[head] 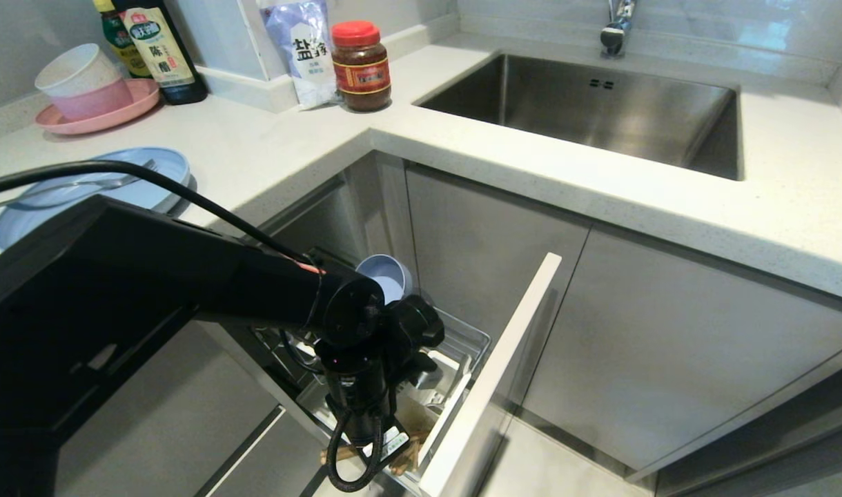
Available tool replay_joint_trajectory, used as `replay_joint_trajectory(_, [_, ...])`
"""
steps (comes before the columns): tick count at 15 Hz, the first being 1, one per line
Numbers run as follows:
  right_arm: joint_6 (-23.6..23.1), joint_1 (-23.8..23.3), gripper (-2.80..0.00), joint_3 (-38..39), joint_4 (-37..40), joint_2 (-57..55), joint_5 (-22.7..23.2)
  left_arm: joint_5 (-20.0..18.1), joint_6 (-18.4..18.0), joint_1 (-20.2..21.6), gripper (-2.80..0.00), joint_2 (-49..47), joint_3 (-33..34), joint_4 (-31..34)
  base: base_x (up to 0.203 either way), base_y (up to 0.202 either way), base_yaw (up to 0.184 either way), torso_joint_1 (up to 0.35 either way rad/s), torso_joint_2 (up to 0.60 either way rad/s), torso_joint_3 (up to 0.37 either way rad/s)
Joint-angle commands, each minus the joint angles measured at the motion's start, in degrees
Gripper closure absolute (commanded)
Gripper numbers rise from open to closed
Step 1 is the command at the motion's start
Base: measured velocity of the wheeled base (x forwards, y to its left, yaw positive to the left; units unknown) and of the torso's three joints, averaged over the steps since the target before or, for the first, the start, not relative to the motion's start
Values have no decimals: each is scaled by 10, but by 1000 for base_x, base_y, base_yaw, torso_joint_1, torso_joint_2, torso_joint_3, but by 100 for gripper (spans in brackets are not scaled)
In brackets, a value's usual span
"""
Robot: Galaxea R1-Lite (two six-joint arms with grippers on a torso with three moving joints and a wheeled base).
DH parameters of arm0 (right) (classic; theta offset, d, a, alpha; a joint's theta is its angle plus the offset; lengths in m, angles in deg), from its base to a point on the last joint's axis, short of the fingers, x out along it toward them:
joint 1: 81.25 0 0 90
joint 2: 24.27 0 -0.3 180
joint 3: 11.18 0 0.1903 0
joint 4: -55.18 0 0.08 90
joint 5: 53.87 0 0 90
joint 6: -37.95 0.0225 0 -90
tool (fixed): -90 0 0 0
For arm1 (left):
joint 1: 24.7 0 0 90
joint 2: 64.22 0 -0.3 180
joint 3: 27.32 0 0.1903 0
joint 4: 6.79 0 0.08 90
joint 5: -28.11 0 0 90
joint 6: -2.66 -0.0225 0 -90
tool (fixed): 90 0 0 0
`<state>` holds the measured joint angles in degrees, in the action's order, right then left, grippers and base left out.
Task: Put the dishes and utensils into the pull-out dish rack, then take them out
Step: Pick up the chopsticks and place it in the cupboard
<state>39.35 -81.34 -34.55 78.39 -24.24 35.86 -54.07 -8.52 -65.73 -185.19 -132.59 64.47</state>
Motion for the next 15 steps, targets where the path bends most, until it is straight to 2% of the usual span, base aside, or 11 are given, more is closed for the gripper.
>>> replay_joint_trajectory(1, [0,0,0,1,0,2,0,1,-1,0,-280,-2,0,4,0,0,0,0,0,0])
replay_joint_trajectory(4, [0,0,0,1,0,2,0,1,1,0,-280,1,-3,4,0,0,0,0,0,0])
replay_joint_trajectory(7, [0,0,0,1,0,2,0,2,19,1,-280,5,-6,4,0,0,0,0,0,0])
replay_joint_trajectory(12, [0,0,0,1,0,2,0,18,21,0,-280,29,-4,4,0,0,0,0,0,0])
replay_joint_trajectory(15, [0,0,0,1,0,2,0,39,42,0,-280,70,0,4,0,0,0,0,0,0])
